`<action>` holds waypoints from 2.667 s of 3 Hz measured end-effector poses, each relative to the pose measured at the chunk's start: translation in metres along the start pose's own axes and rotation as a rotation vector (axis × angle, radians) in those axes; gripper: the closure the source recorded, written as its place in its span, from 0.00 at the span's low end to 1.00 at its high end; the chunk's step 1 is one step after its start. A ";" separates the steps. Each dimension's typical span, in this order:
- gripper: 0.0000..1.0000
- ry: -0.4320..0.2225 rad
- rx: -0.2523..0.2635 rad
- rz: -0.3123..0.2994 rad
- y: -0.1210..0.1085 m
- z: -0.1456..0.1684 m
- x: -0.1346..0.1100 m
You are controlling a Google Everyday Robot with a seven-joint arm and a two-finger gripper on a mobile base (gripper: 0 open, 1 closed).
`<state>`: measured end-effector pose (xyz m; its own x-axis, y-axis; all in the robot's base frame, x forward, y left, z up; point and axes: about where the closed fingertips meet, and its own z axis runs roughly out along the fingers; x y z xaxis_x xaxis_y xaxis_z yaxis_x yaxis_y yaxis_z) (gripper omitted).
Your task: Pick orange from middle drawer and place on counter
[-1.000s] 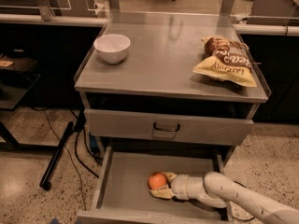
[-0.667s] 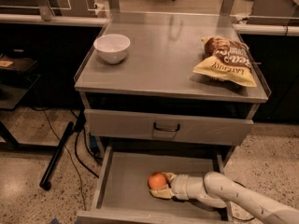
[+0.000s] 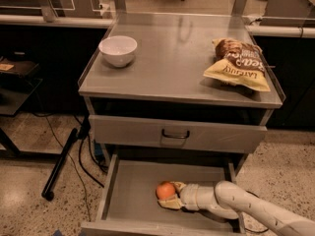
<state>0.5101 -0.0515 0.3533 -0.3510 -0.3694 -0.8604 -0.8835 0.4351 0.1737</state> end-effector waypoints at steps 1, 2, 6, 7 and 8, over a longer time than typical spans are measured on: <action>1.00 -0.008 0.012 0.011 0.002 -0.002 -0.006; 1.00 -0.046 0.013 0.032 0.005 -0.010 -0.019; 1.00 -0.103 0.070 -0.002 0.023 -0.057 -0.098; 1.00 -0.138 0.127 -0.065 0.039 -0.086 -0.124; 1.00 -0.131 0.164 -0.139 0.055 -0.112 -0.157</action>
Offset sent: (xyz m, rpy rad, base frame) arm 0.0002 -0.0039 0.0418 0.0961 0.0000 -0.0614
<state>0.4822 -0.0614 0.5517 -0.1772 -0.3301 -0.9271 -0.8545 0.5190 -0.0215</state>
